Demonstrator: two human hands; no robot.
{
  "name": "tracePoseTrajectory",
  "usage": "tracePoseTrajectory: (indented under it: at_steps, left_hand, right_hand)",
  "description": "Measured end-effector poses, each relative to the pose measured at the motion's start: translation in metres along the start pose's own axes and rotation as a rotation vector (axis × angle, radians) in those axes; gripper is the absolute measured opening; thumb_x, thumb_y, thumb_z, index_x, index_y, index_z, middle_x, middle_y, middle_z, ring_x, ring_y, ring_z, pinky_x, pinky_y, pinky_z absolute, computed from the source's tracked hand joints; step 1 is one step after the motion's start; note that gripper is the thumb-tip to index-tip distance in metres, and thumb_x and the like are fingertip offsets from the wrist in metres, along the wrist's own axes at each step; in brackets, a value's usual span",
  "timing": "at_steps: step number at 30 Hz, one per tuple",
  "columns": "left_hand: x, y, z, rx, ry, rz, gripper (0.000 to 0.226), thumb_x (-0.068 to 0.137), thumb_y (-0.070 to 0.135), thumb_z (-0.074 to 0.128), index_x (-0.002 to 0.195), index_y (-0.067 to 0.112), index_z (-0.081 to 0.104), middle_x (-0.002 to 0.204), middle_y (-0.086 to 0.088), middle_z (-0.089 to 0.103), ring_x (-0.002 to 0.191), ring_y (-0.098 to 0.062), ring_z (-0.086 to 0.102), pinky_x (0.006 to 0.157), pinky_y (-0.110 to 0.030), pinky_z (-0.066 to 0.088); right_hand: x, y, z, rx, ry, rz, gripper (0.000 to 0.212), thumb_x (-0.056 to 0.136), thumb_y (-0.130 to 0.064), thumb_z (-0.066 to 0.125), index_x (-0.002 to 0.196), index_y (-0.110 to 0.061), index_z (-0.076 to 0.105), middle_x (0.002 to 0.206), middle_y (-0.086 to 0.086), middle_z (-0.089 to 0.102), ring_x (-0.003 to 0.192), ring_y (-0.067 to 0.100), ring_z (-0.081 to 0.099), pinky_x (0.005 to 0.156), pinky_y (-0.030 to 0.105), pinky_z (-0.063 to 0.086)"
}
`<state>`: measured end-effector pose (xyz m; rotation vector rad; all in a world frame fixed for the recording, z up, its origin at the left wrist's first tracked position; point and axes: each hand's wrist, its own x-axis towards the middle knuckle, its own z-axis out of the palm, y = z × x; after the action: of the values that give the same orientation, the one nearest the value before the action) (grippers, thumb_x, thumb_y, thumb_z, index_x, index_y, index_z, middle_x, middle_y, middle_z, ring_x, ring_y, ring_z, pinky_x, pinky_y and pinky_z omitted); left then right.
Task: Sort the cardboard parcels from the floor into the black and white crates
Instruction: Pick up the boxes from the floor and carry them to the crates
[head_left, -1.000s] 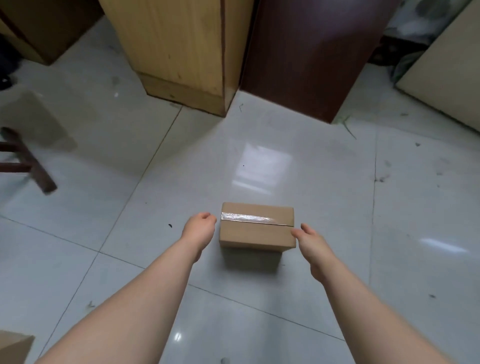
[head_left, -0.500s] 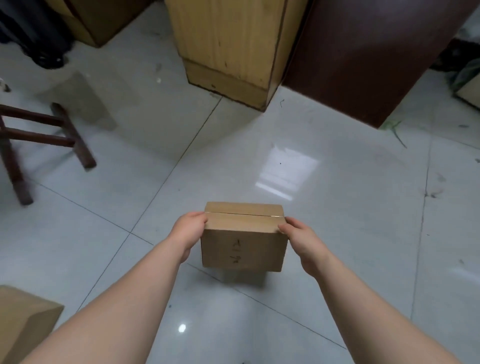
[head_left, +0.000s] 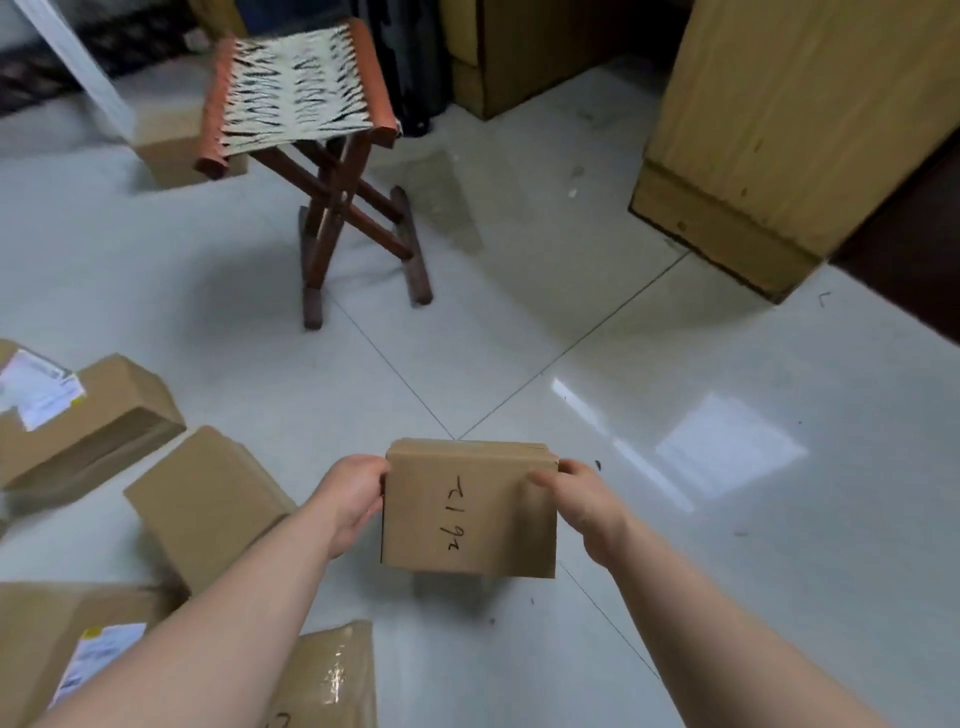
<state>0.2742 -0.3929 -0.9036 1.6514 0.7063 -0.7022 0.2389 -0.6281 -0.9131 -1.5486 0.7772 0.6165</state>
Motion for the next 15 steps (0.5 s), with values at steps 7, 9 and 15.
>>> tracePoseTrajectory:
  at_steps: [7, 9, 15]
  left_hand:
    - [-0.008, -0.018, -0.053, -0.127, -0.027, -0.031, 0.040, 0.096, 0.000, 0.040, 0.118, 0.025, 0.062, 0.107, -0.004, 0.068, 0.093, -0.023, 0.061, 0.097, -0.049, 0.050]
    - [-0.022, -0.016, -0.071, -0.153, 0.000, -0.030, 0.047, 0.099, 0.004, 0.040, 0.135, 0.033, 0.049, 0.111, -0.001, 0.060, 0.092, -0.021, 0.057, 0.097, -0.050, 0.047]
    - [-0.071, -0.026, -0.128, -0.069, 0.156, 0.057, 0.048, 0.103, 0.018, 0.040, 0.147, 0.037, 0.036, 0.105, 0.009, 0.053, 0.087, -0.018, 0.047, 0.098, -0.039, 0.039]
  right_hand:
    - [0.007, -0.019, 0.056, -0.081, -0.030, -0.115, 0.026, 0.095, -0.013, 0.054, 0.120, -0.008, 0.059, 0.105, 0.000, 0.064, 0.085, 0.007, 0.059, 0.061, 0.019, 0.042]
    - [-0.003, -0.031, 0.069, -0.111, -0.040, -0.175, 0.024, 0.096, -0.013, 0.053, 0.118, -0.011, 0.061, 0.104, -0.003, 0.065, 0.087, 0.005, 0.057, 0.064, 0.019, 0.041]
    - [-0.049, -0.051, 0.114, -0.136, -0.038, -0.329, 0.014, 0.096, -0.016, 0.052, 0.105, -0.018, 0.062, 0.092, -0.009, 0.065, 0.076, 0.000, 0.056, 0.061, 0.016, 0.042]
